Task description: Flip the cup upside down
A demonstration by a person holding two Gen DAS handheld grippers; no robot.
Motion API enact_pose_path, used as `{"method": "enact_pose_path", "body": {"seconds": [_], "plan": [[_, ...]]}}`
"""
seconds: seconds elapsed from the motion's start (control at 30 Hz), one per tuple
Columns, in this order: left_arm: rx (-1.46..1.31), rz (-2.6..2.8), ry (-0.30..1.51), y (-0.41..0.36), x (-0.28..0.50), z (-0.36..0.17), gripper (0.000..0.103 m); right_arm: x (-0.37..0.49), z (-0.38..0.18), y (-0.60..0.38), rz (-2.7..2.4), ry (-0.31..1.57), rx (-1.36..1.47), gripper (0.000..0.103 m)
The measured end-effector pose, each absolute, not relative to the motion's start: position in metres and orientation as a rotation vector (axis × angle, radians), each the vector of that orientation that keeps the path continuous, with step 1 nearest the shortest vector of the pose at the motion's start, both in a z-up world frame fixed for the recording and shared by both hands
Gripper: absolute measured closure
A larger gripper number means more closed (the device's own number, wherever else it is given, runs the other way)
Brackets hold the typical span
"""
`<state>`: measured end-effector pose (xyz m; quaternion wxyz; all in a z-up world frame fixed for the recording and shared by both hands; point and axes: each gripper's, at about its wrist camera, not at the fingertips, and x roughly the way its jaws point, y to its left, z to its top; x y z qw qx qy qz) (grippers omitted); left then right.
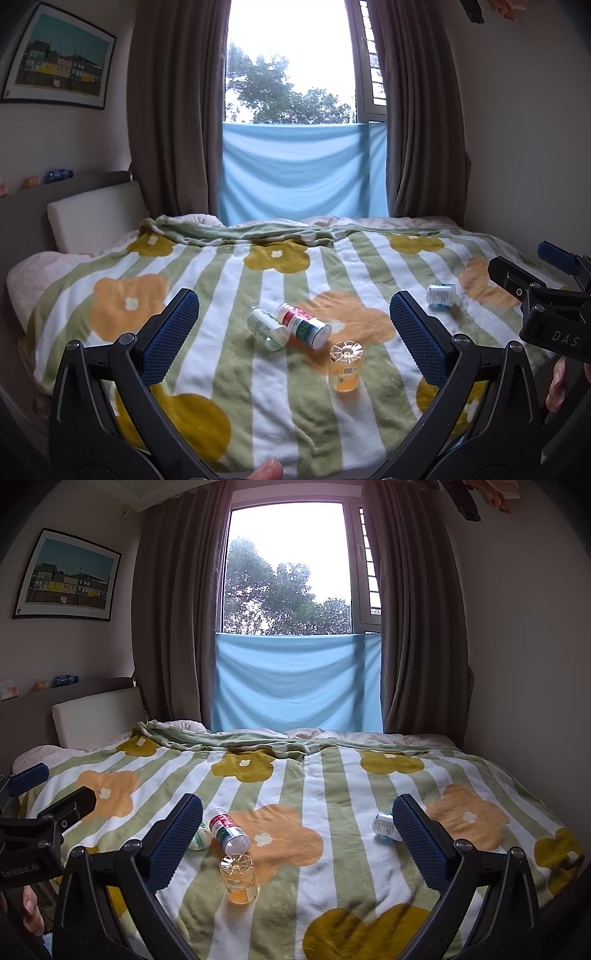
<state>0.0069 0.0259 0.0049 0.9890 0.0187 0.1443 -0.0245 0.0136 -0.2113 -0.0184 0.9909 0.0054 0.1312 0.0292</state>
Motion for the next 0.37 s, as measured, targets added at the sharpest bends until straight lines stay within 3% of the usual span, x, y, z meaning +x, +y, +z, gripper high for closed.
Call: {"method": "enact_pose_path", "body": {"seconds": [0.37], "plan": [[0.025, -0.023, 0.229, 0.032, -0.004, 0.011, 0.000, 0.012, -0.018, -0.210, 0.060, 0.262, 0.012, 0.000]]}}
